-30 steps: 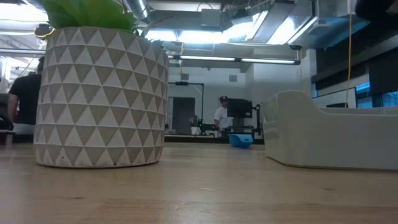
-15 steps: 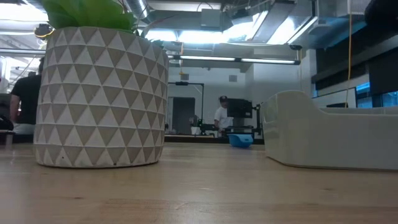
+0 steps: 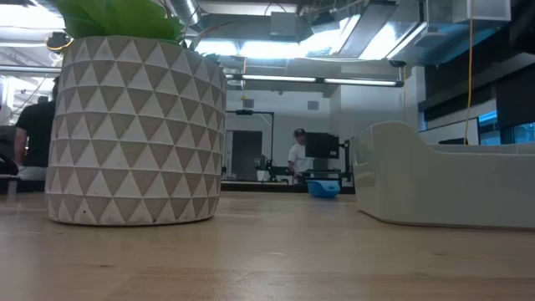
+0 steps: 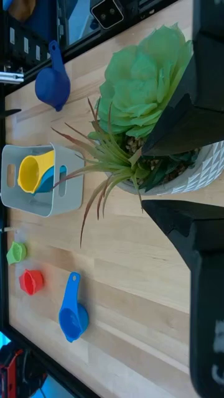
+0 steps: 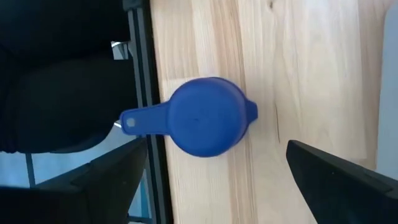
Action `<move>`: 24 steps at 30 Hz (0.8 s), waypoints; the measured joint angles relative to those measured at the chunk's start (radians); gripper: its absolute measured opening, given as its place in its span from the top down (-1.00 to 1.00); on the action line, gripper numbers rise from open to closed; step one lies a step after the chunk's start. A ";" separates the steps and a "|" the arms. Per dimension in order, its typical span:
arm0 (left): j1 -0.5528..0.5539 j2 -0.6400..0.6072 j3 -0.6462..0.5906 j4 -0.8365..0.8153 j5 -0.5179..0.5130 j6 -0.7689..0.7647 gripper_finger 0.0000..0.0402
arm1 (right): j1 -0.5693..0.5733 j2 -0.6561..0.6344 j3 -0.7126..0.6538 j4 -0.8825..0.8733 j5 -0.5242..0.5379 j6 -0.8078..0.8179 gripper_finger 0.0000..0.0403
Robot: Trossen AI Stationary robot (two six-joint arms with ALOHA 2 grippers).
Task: Nest measuring cups in basket
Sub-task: Stack the violet measuring cup on top of the yellow measuring cup in the grey bin
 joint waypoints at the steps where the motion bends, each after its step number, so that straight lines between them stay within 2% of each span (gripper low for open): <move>1: 0.000 0.000 0.000 0.000 0.000 0.000 0.41 | 0.000 0.003 0.000 0.000 -0.002 0.001 -0.93; 11: 0.000 0.000 0.000 0.000 0.000 0.000 0.41 | 0.000 0.077 0.000 -0.007 -0.002 -0.012 -0.93; 24: 0.000 0.000 0.000 0.000 0.000 0.000 0.41 | 0.031 0.137 0.000 0.117 -0.006 0.001 -0.93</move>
